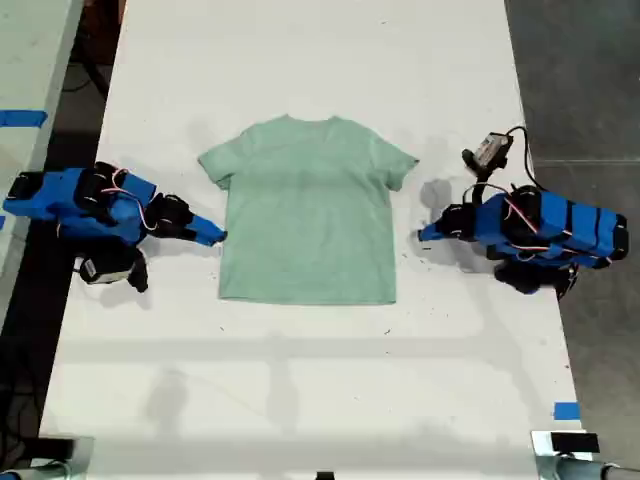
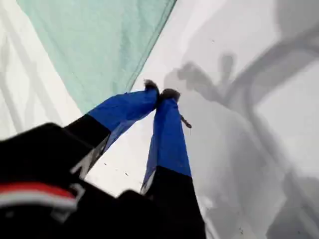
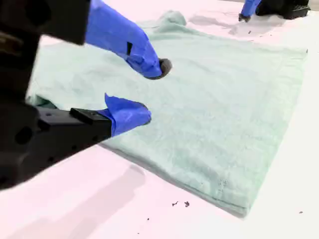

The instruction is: Fold t shirt

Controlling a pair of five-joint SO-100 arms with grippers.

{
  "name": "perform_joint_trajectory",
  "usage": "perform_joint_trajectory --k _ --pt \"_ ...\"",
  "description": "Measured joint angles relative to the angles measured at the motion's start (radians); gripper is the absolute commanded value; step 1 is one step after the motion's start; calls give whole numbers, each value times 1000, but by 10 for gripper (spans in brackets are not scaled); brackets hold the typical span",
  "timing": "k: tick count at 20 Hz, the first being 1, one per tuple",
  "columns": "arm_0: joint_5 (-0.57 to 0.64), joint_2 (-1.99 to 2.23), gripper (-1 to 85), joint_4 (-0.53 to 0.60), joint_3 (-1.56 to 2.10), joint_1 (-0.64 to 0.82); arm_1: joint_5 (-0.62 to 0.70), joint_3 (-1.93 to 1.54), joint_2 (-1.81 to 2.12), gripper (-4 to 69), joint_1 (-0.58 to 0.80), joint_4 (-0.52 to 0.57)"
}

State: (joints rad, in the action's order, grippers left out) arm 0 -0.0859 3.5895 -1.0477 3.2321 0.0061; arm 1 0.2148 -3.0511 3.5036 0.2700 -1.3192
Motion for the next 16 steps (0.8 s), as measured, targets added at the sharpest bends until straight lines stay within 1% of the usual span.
perform_joint_trajectory --k 8,9,10,11,12,13,14,15,16 --pt "0 0 114 0 0 0 -52 3 0 8 0 -8" --pt "0 0 114 0 0 0 -37 34 -2 8 21 -41" --pt "0 0 114 0 0 0 6 78 -26 9 83 -72" --pt "0 0 114 0 0 0 78 146 -75 8 181 -80" --pt "0 0 114 0 0 0 156 238 -189 36 291 -80" --pt "0 0 114 -2 0 0 236 354 -344 138 400 -78" --pt "0 0 114 -2 0 0 302 482 -523 184 474 -75" --pt "0 0 114 -2 0 0 353 614 -715 221 508 -64" --pt "0 0 114 -2 0 0 399 749 -884 239 525 -60"
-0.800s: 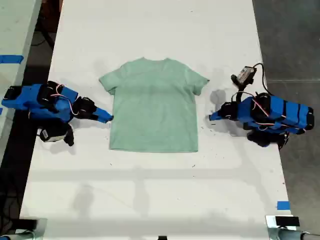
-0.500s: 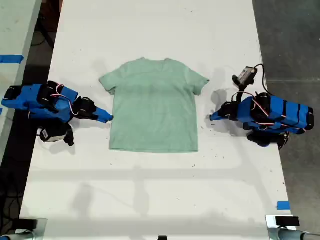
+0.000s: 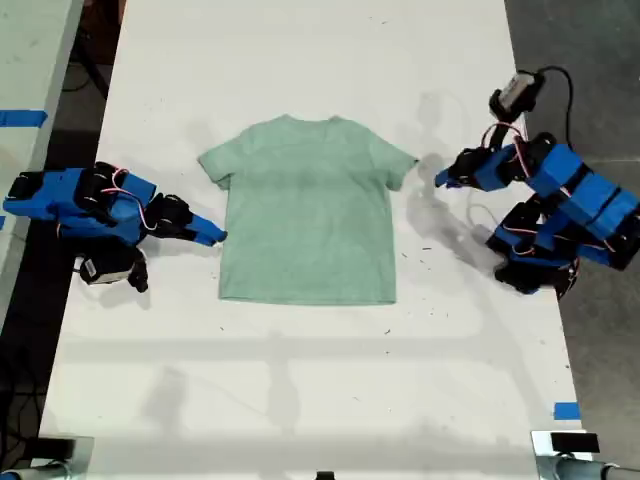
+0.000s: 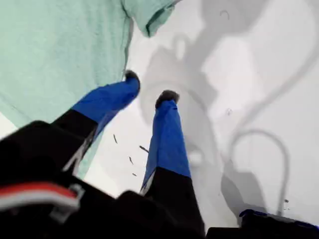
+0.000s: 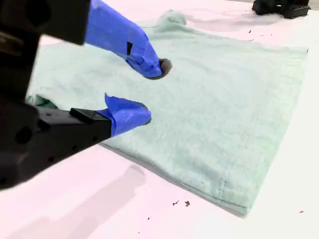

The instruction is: Fold t shirt

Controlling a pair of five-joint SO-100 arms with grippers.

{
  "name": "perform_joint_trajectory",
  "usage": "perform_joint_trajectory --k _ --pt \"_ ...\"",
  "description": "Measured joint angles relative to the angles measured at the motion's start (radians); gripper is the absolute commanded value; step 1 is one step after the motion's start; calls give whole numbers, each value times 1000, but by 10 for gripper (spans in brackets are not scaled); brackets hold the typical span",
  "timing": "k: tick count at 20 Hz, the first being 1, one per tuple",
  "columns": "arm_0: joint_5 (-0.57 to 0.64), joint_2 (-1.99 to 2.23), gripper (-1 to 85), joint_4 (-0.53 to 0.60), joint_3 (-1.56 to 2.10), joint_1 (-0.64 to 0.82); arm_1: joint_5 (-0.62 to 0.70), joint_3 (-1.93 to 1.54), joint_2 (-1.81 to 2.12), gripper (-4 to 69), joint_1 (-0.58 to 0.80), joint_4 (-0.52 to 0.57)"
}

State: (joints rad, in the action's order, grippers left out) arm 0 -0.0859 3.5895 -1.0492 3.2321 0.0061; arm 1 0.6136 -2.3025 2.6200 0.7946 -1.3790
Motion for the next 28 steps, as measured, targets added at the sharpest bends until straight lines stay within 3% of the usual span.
perform_joint_trajectory --k 4,10,13,15,19,24,28 --pt "0 0 114 0 0 0 91 453 -597 226 74 35" --pt "0 0 114 0 0 0 120 667 -1031 215 150 110" --pt "0 0 114 0 0 0 123 666 -1126 187 175 147" --pt "0 0 114 0 0 0 123 635 -1138 8 184 196" --pt "0 0 114 0 0 0 123 600 -1134 9 190 262" --pt "0 0 114 0 0 0 141 664 -1134 9 193 196" --pt "0 0 114 0 0 0 156 865 -1086 9 31 152"
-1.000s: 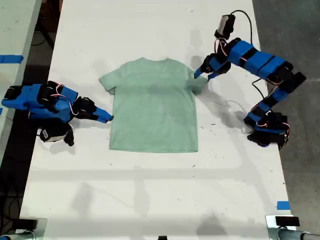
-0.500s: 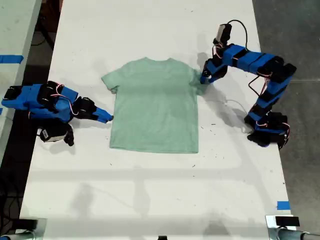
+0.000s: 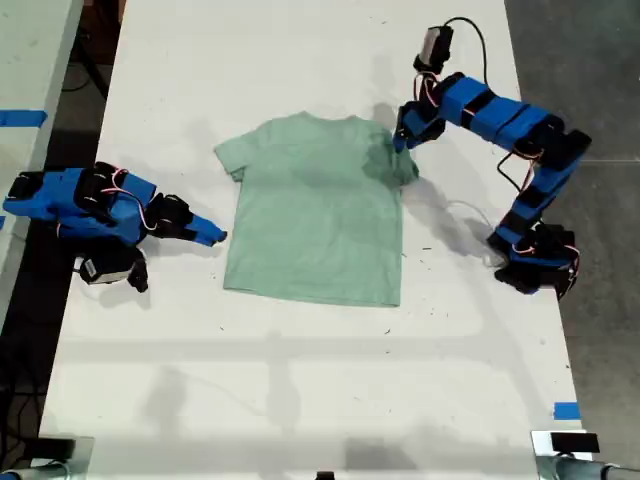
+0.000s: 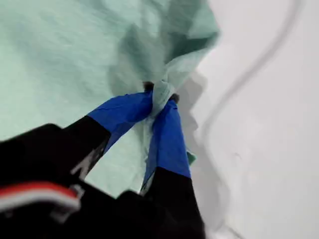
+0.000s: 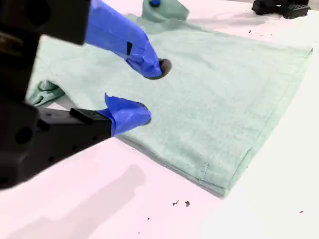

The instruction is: Fold t shirt

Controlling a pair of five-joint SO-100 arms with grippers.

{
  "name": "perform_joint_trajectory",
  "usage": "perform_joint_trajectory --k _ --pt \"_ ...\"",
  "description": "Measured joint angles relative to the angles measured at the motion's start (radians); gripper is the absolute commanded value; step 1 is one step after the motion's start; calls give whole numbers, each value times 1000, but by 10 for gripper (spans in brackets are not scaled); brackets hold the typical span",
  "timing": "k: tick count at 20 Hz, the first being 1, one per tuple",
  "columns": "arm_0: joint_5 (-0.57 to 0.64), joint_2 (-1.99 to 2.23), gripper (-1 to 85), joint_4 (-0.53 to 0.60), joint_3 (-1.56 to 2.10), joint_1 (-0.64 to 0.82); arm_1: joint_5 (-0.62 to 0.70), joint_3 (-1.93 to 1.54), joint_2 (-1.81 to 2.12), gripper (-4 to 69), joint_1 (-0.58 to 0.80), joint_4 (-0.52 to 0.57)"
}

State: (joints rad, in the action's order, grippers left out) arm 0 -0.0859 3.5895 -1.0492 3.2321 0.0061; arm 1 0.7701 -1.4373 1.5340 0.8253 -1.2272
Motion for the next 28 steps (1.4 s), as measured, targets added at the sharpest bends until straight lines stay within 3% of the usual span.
perform_joint_trajectory --k 4,5,6,7,9,12,14,17,19,25,28 --pt "0 0 114 0 0 0 18 34 -5 11 -258 224" --pt "0 0 114 0 0 0 23 43 -37 49 -299 287" --pt "0 0 114 0 0 0 28 64 -87 222 -333 328" --pt "0 0 114 0 0 0 29 98 -146 270 -356 342" --pt "0 0 114 0 0 0 51 153 -235 195 -379 348" --pt "0 0 114 0 0 0 72 202 -212 132 -367 262" --pt "0 0 114 0 0 0 94 202 -107 11 -314 155" --pt "0 0 114 0 0 0 101 160 198 9 -190 -46" --pt "0 0 114 0 0 0 83 20 459 12 -190 -121" --pt "0 0 114 0 0 0 -253 -1048 1606 12 -472 -43" --pt "0 0 115 0 0 0 -285 -1431 1937 12 -506 -92"
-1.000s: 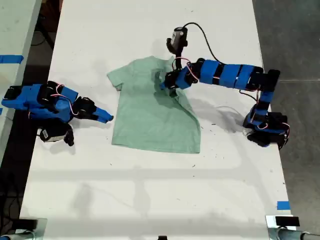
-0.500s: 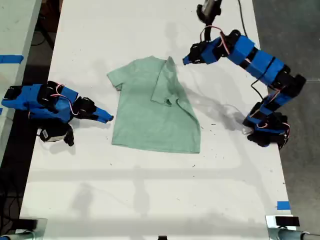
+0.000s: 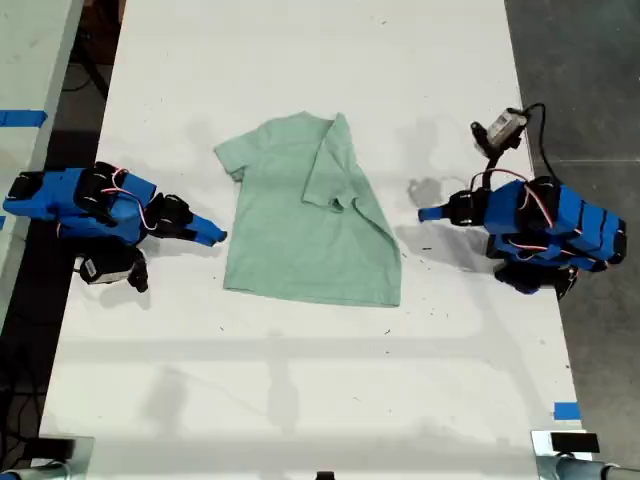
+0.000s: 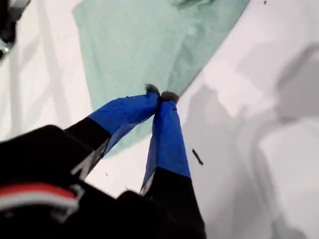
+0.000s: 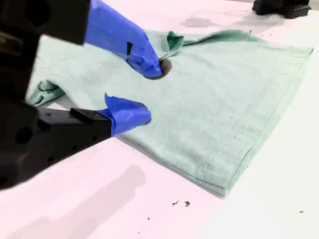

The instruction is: Fold t shirt

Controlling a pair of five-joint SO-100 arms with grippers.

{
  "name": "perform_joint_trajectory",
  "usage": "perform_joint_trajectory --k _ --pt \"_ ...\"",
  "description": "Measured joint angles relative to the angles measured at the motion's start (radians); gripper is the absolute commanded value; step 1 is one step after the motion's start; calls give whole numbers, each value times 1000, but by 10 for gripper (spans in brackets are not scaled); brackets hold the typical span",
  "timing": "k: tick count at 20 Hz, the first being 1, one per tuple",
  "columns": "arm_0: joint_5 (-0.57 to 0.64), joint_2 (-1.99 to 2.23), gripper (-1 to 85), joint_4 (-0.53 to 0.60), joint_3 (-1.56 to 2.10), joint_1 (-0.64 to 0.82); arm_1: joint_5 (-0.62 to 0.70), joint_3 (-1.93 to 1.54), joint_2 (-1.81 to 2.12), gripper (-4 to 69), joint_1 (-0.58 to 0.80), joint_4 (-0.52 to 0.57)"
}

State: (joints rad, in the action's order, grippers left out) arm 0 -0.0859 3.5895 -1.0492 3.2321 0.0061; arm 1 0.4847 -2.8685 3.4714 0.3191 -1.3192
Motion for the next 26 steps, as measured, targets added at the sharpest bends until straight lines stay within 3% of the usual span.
perform_joint_trajectory --k 4,26 --pt "0 0 115 0 0 0 -28 -160 28 11 -8 0" --pt "0 0 115 0 -2 0 -69 -169 29 10 -12 0"
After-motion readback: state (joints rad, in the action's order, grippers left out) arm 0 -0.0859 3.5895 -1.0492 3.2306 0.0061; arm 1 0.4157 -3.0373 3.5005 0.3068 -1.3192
